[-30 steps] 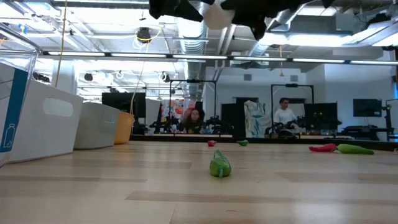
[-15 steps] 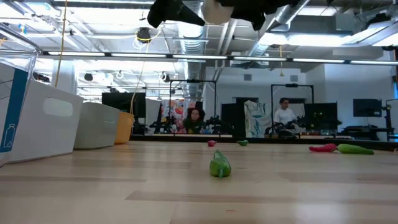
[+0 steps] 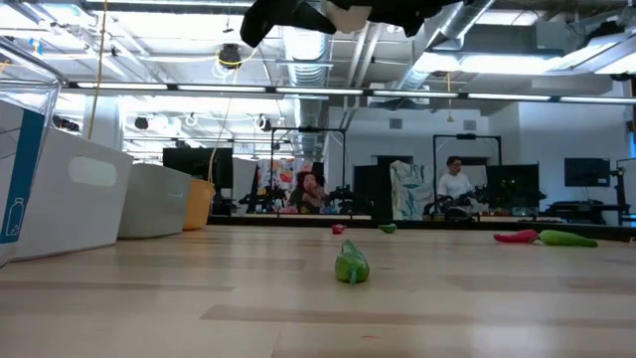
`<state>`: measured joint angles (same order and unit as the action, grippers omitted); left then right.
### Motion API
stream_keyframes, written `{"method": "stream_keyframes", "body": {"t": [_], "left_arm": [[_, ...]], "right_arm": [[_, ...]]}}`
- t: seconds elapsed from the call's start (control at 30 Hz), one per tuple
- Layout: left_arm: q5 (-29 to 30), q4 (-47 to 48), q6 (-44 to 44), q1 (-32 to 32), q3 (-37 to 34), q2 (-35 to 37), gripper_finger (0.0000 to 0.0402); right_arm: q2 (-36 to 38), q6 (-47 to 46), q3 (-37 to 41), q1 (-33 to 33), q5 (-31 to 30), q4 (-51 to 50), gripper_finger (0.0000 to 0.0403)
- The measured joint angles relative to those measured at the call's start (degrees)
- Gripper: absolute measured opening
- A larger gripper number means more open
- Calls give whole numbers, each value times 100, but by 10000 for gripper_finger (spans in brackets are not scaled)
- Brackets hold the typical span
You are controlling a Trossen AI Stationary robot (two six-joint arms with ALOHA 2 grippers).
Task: Sort produce into baskets
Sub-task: Put the garlic into the transparent bin
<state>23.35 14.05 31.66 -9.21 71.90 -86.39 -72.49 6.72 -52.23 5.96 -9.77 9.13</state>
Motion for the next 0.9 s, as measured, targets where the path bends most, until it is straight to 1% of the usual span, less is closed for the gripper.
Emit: {"method": "stream_keyframes", "body": {"t": [0.13,0.23,0.47,0.57,0.77,0.9], "left_arm": [[-19,30,-2,0,0,0,105],[-19,31,-10,0,0,0,85],[-39,37,-52,0,0,0,78],[-45,75,-92,-1,0,0,77],[-37,172,-266,0,-2,0,77],[-40,393,-612,0,-2,6,76]], "right_arm": [[0,0,0,0,-3,-6,160],[0,-1,0,0,-1,-7,160],[2,-24,0,0,21,-70,163],[6,-43,0,0,71,-76,182],[11,-59,0,2,106,-82,244],[22,-44,0,7,112,-217,259]]}}
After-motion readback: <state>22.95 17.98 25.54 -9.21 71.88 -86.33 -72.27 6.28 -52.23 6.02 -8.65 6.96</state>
